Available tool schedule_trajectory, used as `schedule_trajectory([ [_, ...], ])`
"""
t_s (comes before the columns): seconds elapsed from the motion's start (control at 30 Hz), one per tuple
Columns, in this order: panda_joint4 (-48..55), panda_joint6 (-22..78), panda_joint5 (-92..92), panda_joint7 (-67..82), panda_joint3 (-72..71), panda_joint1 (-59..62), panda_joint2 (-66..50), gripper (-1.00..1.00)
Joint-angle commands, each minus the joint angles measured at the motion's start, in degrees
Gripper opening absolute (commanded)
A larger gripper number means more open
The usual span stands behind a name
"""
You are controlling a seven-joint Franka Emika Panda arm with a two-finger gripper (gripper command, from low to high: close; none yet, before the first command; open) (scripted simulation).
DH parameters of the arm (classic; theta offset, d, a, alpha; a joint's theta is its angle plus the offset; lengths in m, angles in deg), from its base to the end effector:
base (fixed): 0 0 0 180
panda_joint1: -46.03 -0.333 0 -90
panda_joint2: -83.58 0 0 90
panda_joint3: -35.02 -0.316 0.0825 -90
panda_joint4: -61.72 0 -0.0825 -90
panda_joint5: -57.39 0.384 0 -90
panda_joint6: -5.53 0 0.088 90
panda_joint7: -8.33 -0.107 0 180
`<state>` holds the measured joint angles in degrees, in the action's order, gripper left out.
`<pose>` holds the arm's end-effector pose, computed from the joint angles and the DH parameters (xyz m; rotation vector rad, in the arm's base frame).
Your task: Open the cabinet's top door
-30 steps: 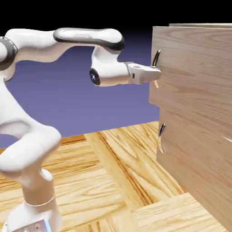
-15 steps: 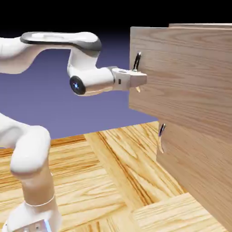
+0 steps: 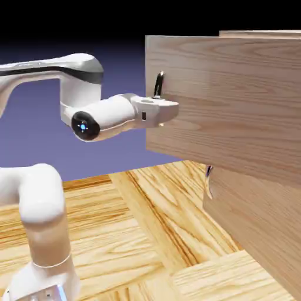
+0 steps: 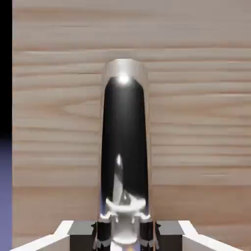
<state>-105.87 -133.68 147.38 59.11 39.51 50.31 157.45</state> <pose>0.2439 -0.0366 0.5479 -1.7381 0.1449 -1.3320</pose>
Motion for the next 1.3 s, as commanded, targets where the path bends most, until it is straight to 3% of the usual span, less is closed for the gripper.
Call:
schedule_trajectory([
  [0.0, -0.41, 1.53, -2.42, -1.01, 1.67, 0.52, 0.98, -1.00],
  [0.3, 0.25, 19.08, -23.89, -6.45, 19.53, 6.15, 5.12, -1.00],
  [0.6, 9.87, 37.62, -41.01, -6.87, 38.22, 5.15, 0.48, -1.00],
  [1.27, 50.68, 72.91, -60.21, -9.62, 68.53, -26.56, -7.04, -1.00],
])
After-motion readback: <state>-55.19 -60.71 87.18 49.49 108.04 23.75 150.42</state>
